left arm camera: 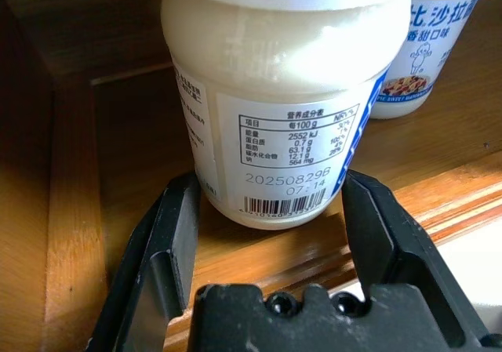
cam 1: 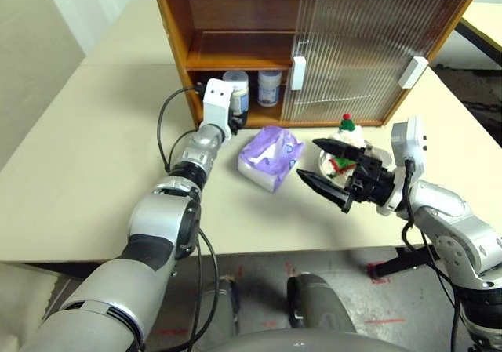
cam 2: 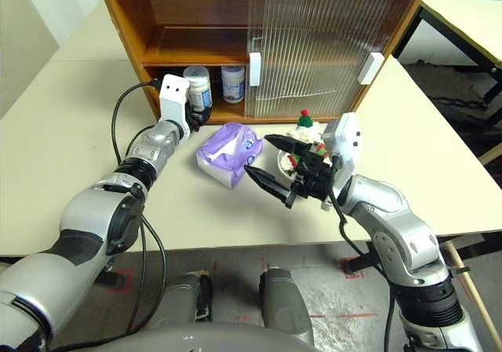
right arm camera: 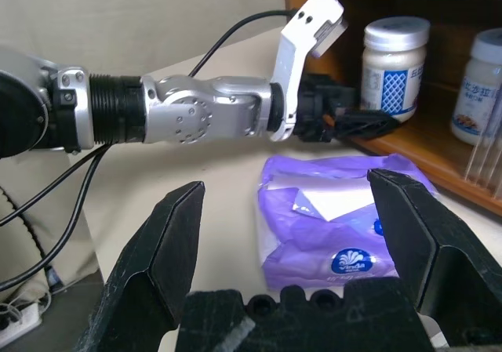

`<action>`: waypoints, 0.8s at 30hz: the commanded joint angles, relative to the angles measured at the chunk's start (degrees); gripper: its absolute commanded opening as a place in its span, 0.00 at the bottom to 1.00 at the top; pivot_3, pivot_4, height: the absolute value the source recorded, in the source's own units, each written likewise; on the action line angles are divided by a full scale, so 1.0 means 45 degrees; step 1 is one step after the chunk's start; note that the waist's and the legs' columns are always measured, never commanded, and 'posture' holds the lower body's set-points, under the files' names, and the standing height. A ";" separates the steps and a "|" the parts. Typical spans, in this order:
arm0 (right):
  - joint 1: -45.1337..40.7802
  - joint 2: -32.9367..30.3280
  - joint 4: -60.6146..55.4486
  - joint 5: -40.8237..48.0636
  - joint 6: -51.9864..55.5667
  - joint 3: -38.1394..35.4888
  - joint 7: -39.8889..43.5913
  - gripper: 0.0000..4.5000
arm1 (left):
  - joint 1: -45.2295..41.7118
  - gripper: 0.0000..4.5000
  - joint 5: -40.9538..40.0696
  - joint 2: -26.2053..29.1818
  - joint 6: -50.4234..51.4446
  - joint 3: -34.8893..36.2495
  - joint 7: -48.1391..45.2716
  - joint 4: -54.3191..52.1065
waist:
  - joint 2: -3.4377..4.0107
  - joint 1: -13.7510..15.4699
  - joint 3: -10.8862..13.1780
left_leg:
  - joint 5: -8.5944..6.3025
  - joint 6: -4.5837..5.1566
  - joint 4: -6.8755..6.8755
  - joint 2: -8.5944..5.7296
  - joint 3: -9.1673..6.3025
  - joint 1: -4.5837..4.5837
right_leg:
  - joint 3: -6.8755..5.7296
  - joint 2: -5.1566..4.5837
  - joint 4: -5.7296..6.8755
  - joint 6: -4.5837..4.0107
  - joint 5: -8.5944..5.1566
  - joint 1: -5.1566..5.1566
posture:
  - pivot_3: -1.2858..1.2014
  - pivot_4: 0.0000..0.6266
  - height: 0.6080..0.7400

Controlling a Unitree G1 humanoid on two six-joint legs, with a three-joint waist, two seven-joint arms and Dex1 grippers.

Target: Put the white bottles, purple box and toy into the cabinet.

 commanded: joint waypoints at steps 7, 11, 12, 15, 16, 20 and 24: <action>0.0086 0.0248 -0.0617 0.0511 0.0547 -0.0443 -0.0866 1.00 | -0.0485 0.67 0.0113 -0.0015 0.0069 0.0224 0.0209 0.0287 | 0.0002 -0.0006 0.0041 | 0.0000 0.0000 0.0002 0.0001 0.0000 -0.0001 | 0.0000 0.0000 0.0000 0.0001 0.0000 -0.0002 | 0.45 0.15 1.00; 0.0104 0.0235 -0.0735 0.0621 0.0624 -0.0382 -0.0932 1.00 | -0.0633 0.67 0.0136 -0.0044 0.0105 0.0227 0.0322 0.0374 | 0.0006 -0.0016 0.0081 | 0.0000 0.0000 0.0003 0.0000 -0.0001 -0.0004 | 0.0000 -0.0002 0.0000 0.0004 0.0002 -0.0002 | 0.45 0.15 1.00; 0.0089 0.0241 -0.0730 0.0627 0.0636 -0.0372 -0.0946 1.00 | -0.0661 0.67 0.0138 -0.0049 0.0117 0.0229 0.0342 0.0390 | 0.0002 -0.0019 0.0093 | 0.0000 0.0000 0.0002 0.0000 -0.0001 -0.0005 | 0.0000 -0.0002 0.0000 0.0004 0.0002 -0.0002 | 0.45 0.15 1.00; 0.0129 0.0257 -0.0818 0.0680 0.0681 -0.0340 -0.0981 1.00 | -0.0707 0.67 0.0133 -0.0062 0.0156 0.0241 0.0394 0.0415 | 0.0002 -0.0023 0.0154 | 0.0000 0.0000 0.0000 0.0001 0.0000 -0.0008 | -0.0001 -0.0001 -0.0003 0.0004 0.0002 -0.0006 | 0.45 0.16 1.00; 0.0148 0.0259 -0.0847 0.0701 0.0690 -0.0335 -0.0990 1.00 | -0.0714 0.67 0.0132 -0.0069 0.0166 0.0249 0.0411 0.0419 | 0.0003 -0.0022 0.0164 | 0.0000 0.0000 0.0000 0.0000 -0.0001 -0.0014 | 0.0000 -0.0001 -0.0003 0.0004 0.0002 -0.0009 | 0.45 0.16 1.00; 0.0169 0.0256 -0.0882 0.0725 0.0722 -0.0297 -0.0995 1.00 | -0.0731 0.98 0.0140 -0.0094 0.0197 0.0282 0.0445 0.0425 | 0.0002 -0.0021 0.0173 | 0.0000 0.0001 0.0000 0.0000 -0.0001 -0.0016 | -0.0002 -0.0002 -0.0004 0.0006 0.0001 -0.0010 | 0.45 0.16 1.00; 0.0096 0.0259 -0.0792 0.0730 0.0720 -0.0262 -0.0956 1.00 | -0.0757 0.99 0.0115 -0.0077 0.0197 0.0337 0.0422 0.0403 | 0.0002 -0.0025 0.0175 | 0.0000 0.0001 0.0003 0.0000 -0.0001 -0.0016 | -0.0002 -0.0002 -0.0004 0.0009 0.0002 -0.0009 | 0.45 0.15 1.00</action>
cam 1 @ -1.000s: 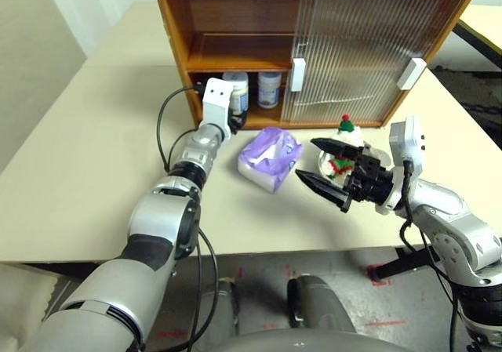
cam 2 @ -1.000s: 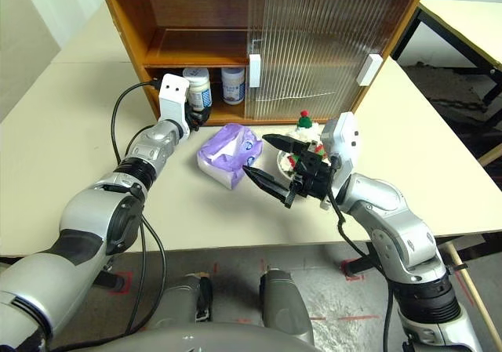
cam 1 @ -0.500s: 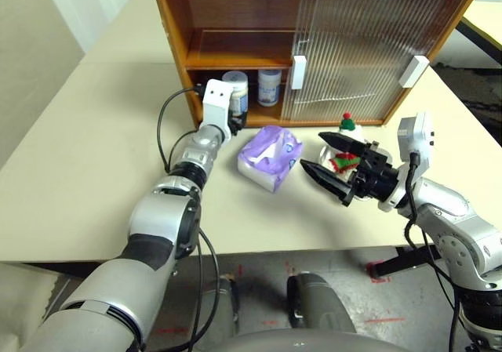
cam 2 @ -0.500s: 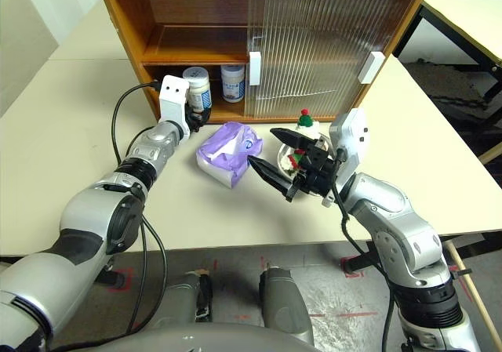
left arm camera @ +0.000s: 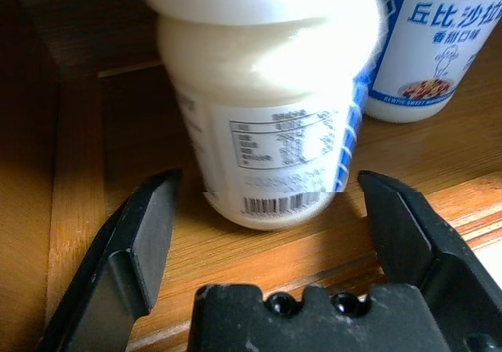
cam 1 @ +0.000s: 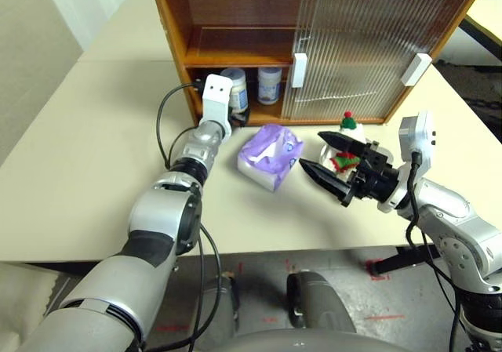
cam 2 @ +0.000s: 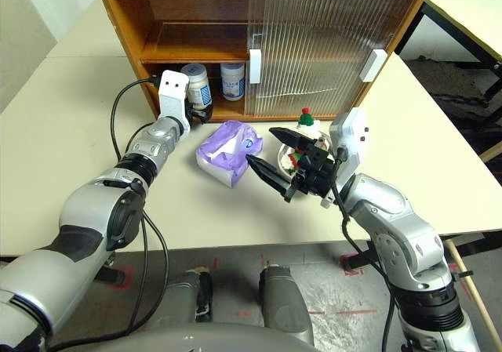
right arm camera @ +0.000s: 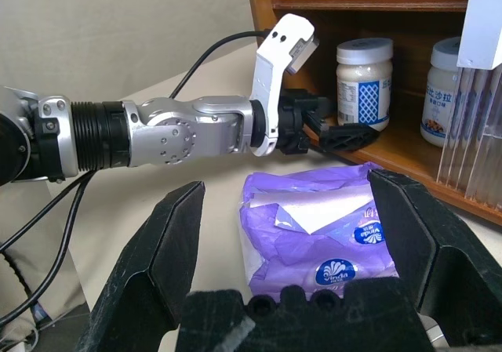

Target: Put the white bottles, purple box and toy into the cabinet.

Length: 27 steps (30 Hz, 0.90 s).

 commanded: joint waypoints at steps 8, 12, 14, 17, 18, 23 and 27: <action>-0.0255 0.0092 0.0276 0.0022 -0.0030 0.0113 0.0265 1.00 | 0.0193 0.99 -0.0103 -0.0098 -0.0102 0.0178 -0.0779 -0.0588 | 0.0000 0.0011 0.0000 | 0.0000 0.0000 -0.0001 -0.0001 0.0000 -0.0001 | -0.0001 0.0001 -0.0001 0.0000 0.0001 0.0000 | 0.46 0.14 1.00; -0.0452 0.0137 0.0548 -0.0066 -0.0126 0.0174 0.0454 1.00 | 0.0794 0.99 -0.0030 -0.0130 -0.0044 -0.0041 -0.1444 -0.1390 | 0.0001 0.0024 -0.0002 | 0.0000 0.0000 -0.0001 -0.0001 0.0000 -0.0001 | -0.0002 0.0001 -0.0002 -0.0001 0.0001 0.0001 | 0.47 0.12 1.00; -0.0592 0.0159 0.0760 -0.0115 -0.0191 0.0177 0.0562 1.00 | 0.1228 0.99 -0.0006 -0.0133 0.0097 -0.0171 -0.1743 -0.2011 | 0.0003 0.0021 -0.0003 | 0.0000 0.0000 -0.0002 -0.0002 0.0001 -0.0001 | -0.0002 0.0000 -0.0003 -0.0002 0.0002 0.0003 | 0.47 0.11 1.00; -0.0729 0.0188 0.0979 -0.0223 -0.0294 0.0169 0.0731 1.00 | 0.2276 0.99 -0.0143 -0.0043 0.0735 -0.0362 -0.2261 -0.3661 | 0.0005 0.0019 -0.0005 | 0.0000 0.0000 -0.0004 -0.0001 0.0000 0.0000 | -0.0001 0.0002 0.0000 -0.0006 0.0005 0.0002 | 0.48 0.10 1.00; -0.0768 0.0179 0.1055 -0.0275 -0.0345 0.0183 0.0813 1.00 | 0.2626 0.99 -0.0203 0.0047 0.1064 -0.0402 -0.2408 -0.4286 | 0.0006 0.0017 -0.0008 | 0.0000 0.0000 -0.0002 0.0001 0.0001 0.0000 | -0.0001 0.0003 0.0000 -0.0009 0.0006 0.0002 | 0.48 0.10 1.00; -0.0960 0.0195 0.1452 -0.0437 -0.0511 0.0174 0.1150 1.00 | 0.3586 0.99 -0.0472 0.0384 0.2573 -0.0358 -0.2873 -0.6342 | 0.0007 0.0030 -0.0017 | 0.0001 0.0000 0.0009 0.0002 0.0001 0.0001 | -0.0001 0.0005 0.0005 -0.0016 0.0022 0.0004 | 0.49 0.08 1.00; -0.1082 0.0159 0.1679 -0.0545 -0.0620 0.0129 0.1390 1.00 | 0.4464 0.99 -0.1026 0.0629 0.4377 -0.0415 -0.3652 -0.8485 | 0.0015 0.0032 -0.0032 | 0.0001 0.0001 0.0018 0.0002 0.0002 0.0000 | 0.0001 0.0003 0.0005 -0.0008 0.0028 0.0007 | 0.49 0.07 1.00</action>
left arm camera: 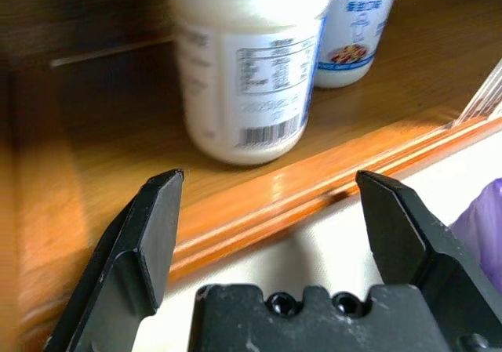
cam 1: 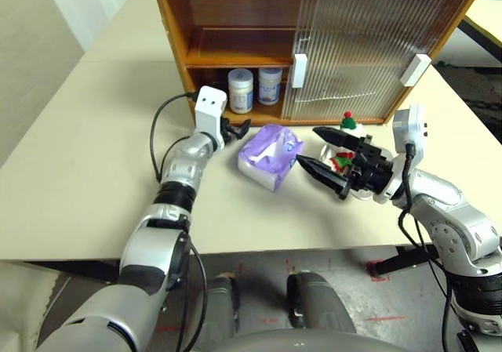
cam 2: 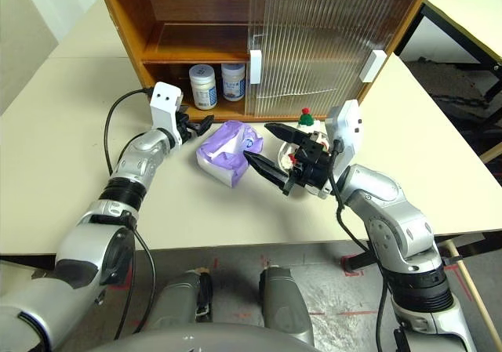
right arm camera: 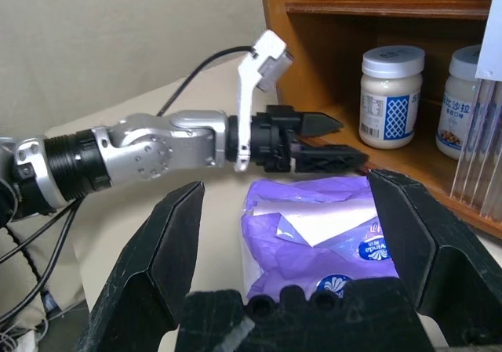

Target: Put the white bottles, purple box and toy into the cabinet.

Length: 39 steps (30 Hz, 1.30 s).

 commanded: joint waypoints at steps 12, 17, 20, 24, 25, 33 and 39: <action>0.0207 -0.0798 0.0587 -0.0468 -0.0787 -0.0106 0.1462 1.00 | 0.2342 0.99 -0.5200 0.1017 0.8857 0.1281 -0.2418 -0.7983 | 0.0046 -0.0010 -0.0070 | 0.0001 0.0001 0.0011 0.0001 -0.0002 0.0004 | 0.0002 0.0006 0.0010 -0.0007 0.0002 0.0003 | 0.49 0.05 1.00; 0.0210 -0.1172 0.0793 -0.0590 -0.1084 -0.0139 0.2058 1.00 | 0.2708 0.99 -0.6267 0.1262 1.1208 0.1456 -0.2179 -0.8326 | 0.0060 -0.0009 -0.0122 | 0.0003 0.0002 0.0029 -0.0002 -0.0007 0.0027 | 0.0006 0.0015 0.0034 0.0000 -0.0004 0.0020 | 0.49 0.03 1.00; 0.0189 -0.1144 0.0769 -0.0596 -0.1082 -0.0153 0.2046 1.00 | 0.2894 0.99 -0.6164 0.1113 1.1367 0.1140 -0.1957 -0.8313 | 0.0057 -0.0014 -0.0184 | 0.0003 0.0000 0.0030 -0.0004 -0.0006 0.0036 | 0.0010 0.0015 0.0044 -0.0003 -0.0005 0.0022 | 0.48 0.02 1.00; 0.0312 -0.1108 0.0571 -0.0605 -0.1052 -0.0141 0.1944 1.00 | 0.3350 0.99 -0.5243 0.1455 1.0912 -0.0036 -0.1816 -0.8228 | 0.0054 -0.0015 -0.0319 | 0.0003 -0.0001 0.0036 -0.0004 -0.0005 0.0037 | 0.0014 0.0011 0.0046 -0.0007 -0.0004 0.0023 | 0.48 0.02 1.00; 0.0357 -0.1112 0.0503 -0.0591 -0.1035 -0.0156 0.1918 1.00 | 0.3447 0.96 -0.4953 0.1600 1.0669 -0.0344 -0.1753 -0.8204 | 0.0059 -0.0017 -0.0343 | 0.0003 -0.0002 0.0034 -0.0004 -0.0004 0.0042 | 0.0017 0.0010 0.0045 -0.0012 -0.0006 0.0025 | 0.48 0.01 1.00; 0.0405 -0.1242 0.0534 -0.0683 -0.1079 -0.0182 0.1952 1.00 | 0.3596 0.37 -0.5448 0.0991 1.0914 0.0357 -0.1326 -0.7447 | 0.0107 -0.0018 -0.0440 | 0.0002 -0.0003 0.0036 -0.0001 -0.0003 0.0043 | 0.0021 0.0003 0.0043 -0.0039 -0.0013 0.0023 | 0.48 0.01 1.00; 0.0379 -0.1188 0.0697 -0.0785 -0.1199 -0.0065 0.1943 1.00 | 0.3390 0.01 -0.6151 0.0750 1.1458 0.1267 -0.1077 -0.7721 | 0.0110 -0.0013 -0.0484 | 0.0003 -0.0003 0.0036 -0.0003 -0.0006 0.0048 | 0.0020 0.0007 0.0047 -0.0039 -0.0012 0.0024 | 0.49 0.01 1.00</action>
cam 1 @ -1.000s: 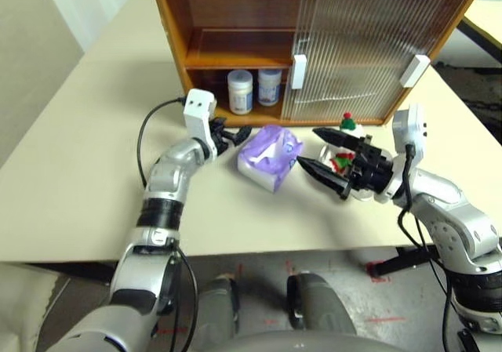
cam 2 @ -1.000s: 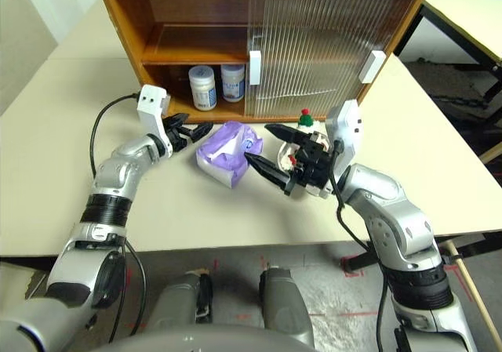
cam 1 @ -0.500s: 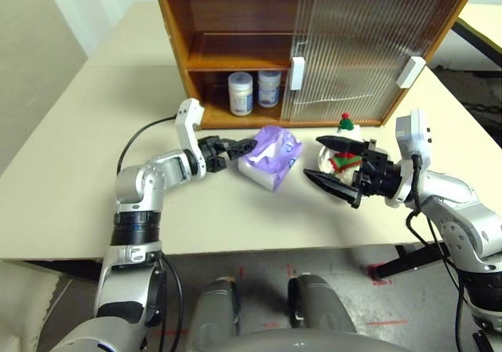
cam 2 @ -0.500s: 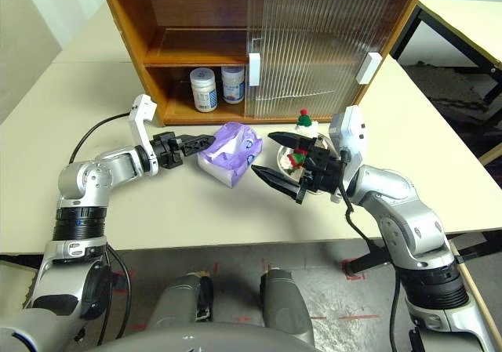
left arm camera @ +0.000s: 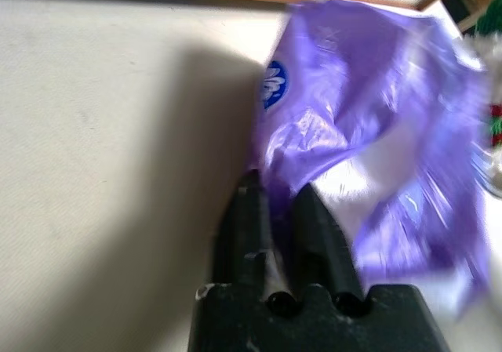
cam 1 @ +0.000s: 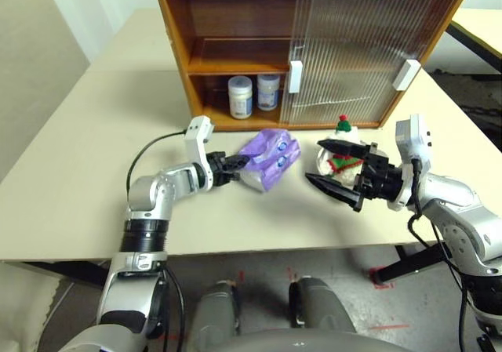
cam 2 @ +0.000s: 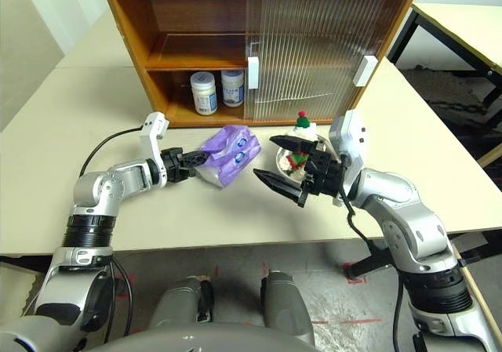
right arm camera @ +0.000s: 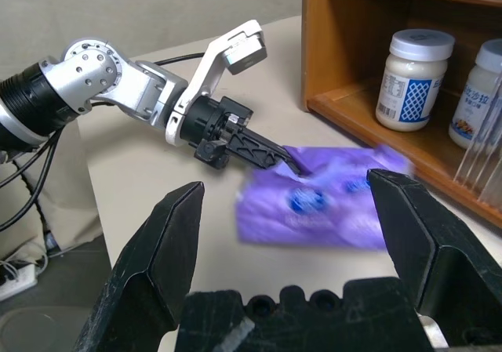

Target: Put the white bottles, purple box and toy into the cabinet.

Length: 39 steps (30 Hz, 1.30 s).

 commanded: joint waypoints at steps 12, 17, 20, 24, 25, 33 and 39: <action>-0.0554 0.1939 -0.0020 0.0552 -0.0161 -0.0320 -0.1231 1.00 | -0.1579 0.01 -0.2335 0.0436 0.2301 0.2715 0.1457 -0.2655 | -0.0008 0.0044 -0.0017 | 0.0000 0.0000 -0.0001 0.0001 -0.0003 -0.0003 | 0.0003 0.0002 0.0004 0.0012 0.0010 -0.0002 | 0.50 0.02 1.00; -0.0833 0.2728 -0.0138 0.0587 -0.0496 -0.0314 -0.1836 1.00 | -0.3563 0.01 -0.2916 0.0160 0.2884 0.3677 0.2853 -0.2980 | -0.0011 0.0098 -0.0015 | 0.0000 0.0000 -0.0003 -0.0002 -0.0005 -0.0004 | 0.0002 0.0004 0.0007 0.0018 0.0013 -0.0001 | 0.50 0.01 1.00; -0.0972 0.3070 -0.0106 0.0518 -0.0702 -0.0426 -0.2128 1.00 | -0.4443 0.01 -0.3110 -0.0095 0.3055 0.4164 0.3597 -0.2912 | -0.0008 0.0127 -0.0019 | 0.0002 -0.0003 -0.0002 -0.0008 -0.0007 -0.0006 | 0.0003 0.0008 0.0005 0.0023 0.0016 0.0000 | 0.50 0.01 1.00; -0.1238 0.3597 -0.0024 0.0906 -0.0936 -0.0754 -0.2528 1.00 | -0.5226 0.01 -0.3605 -0.0477 0.3300 0.4773 0.4386 -0.2632 | 0.0003 0.0122 -0.0033 | 0.0002 -0.0003 -0.0010 -0.0011 -0.0002 -0.0001 | 0.0010 0.0011 0.0003 0.0027 0.0012 0.0001 | 0.50 0.01 1.00; -0.1272 0.3698 -0.0024 0.0979 -0.0954 -0.0810 -0.2576 1.00 | -0.5306 0.01 -0.3696 -0.0526 0.3347 0.4856 0.4517 -0.2592 | 0.0003 0.0107 -0.0032 | 0.0003 -0.0004 -0.0010 -0.0010 -0.0002 -0.0001 | 0.0010 0.0015 0.0006 0.0026 0.0013 0.0001 | 0.50 0.01 1.00; -0.1445 0.4108 0.0190 0.1040 -0.1525 -0.0935 -0.2649 1.00 | -0.5682 0.01 -0.3014 -0.0400 0.2082 0.4509 0.5301 -0.1600 | 0.0008 0.0001 -0.0038 | 0.0006 -0.0011 -0.0009 -0.0019 0.0001 0.0005 | 0.0013 0.0032 0.0007 0.0019 0.0018 0.0000 | 0.49 0.01 1.00; -0.1666 0.4618 0.0367 0.1156 -0.1868 -0.0866 -0.2581 1.00 | -0.5925 0.01 -0.2516 -0.1013 0.0614 0.4260 0.5997 -0.0685 | 0.0001 0.0004 -0.0043 | 0.0008 -0.0014 -0.0009 -0.0017 0.0002 0.0004 | 0.0013 0.0033 0.0005 0.0004 0.0030 0.0000 | 0.49 0.00 1.00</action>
